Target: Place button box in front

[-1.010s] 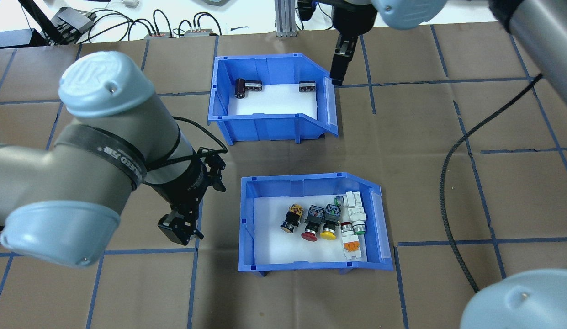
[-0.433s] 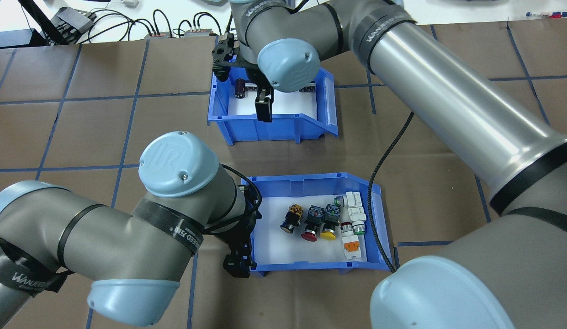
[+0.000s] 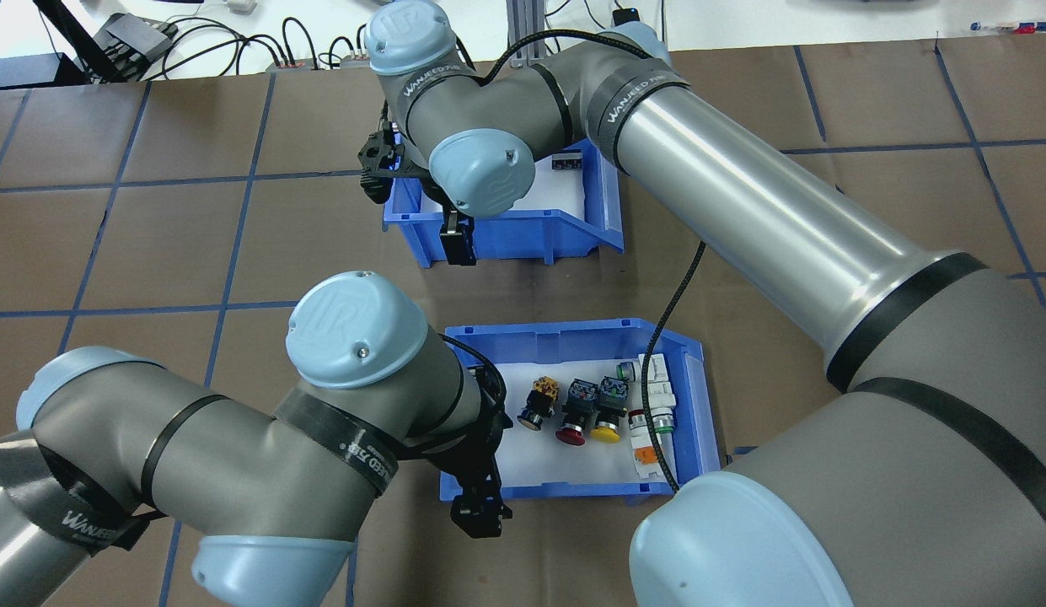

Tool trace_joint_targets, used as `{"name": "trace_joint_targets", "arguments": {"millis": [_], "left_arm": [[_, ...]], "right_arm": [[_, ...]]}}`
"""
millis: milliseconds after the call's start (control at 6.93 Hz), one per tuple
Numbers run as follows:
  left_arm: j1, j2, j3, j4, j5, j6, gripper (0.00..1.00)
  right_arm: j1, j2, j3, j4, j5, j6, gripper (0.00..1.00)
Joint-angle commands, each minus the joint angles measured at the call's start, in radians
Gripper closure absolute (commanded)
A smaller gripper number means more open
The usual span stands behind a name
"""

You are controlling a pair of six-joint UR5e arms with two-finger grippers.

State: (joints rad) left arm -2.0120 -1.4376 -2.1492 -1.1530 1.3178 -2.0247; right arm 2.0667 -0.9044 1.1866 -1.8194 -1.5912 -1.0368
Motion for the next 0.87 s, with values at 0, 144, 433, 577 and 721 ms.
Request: {"name": "trace_joint_targets", "arguments": {"millis": [0,144,433,577,721], "left_arm": [[-0.083,-0.102,-0.003,0.140,-0.003,-0.107,0.01],[-0.105,-0.121,-0.003,0.172,-0.005,-0.114,0.05],[-0.113,-0.128,-0.006,0.165,-0.002,-0.101,0.04],[-0.114,-0.148,-0.006,0.168,0.000,-0.101,0.03],[-0.114,-0.162,-0.006,0.170,0.000,-0.101,0.03]], "right_arm": [[0.001,0.031,0.008,-0.072,-0.016,0.001,0.00],[0.001,0.030,0.008,-0.072,-0.042,0.000,0.09],[0.001,0.030,0.008,-0.070,-0.088,-0.009,0.58],[0.001,0.027,0.007,-0.070,-0.090,-0.009,0.73],[0.000,0.021,0.002,-0.070,-0.090,-0.011,0.89]]}}
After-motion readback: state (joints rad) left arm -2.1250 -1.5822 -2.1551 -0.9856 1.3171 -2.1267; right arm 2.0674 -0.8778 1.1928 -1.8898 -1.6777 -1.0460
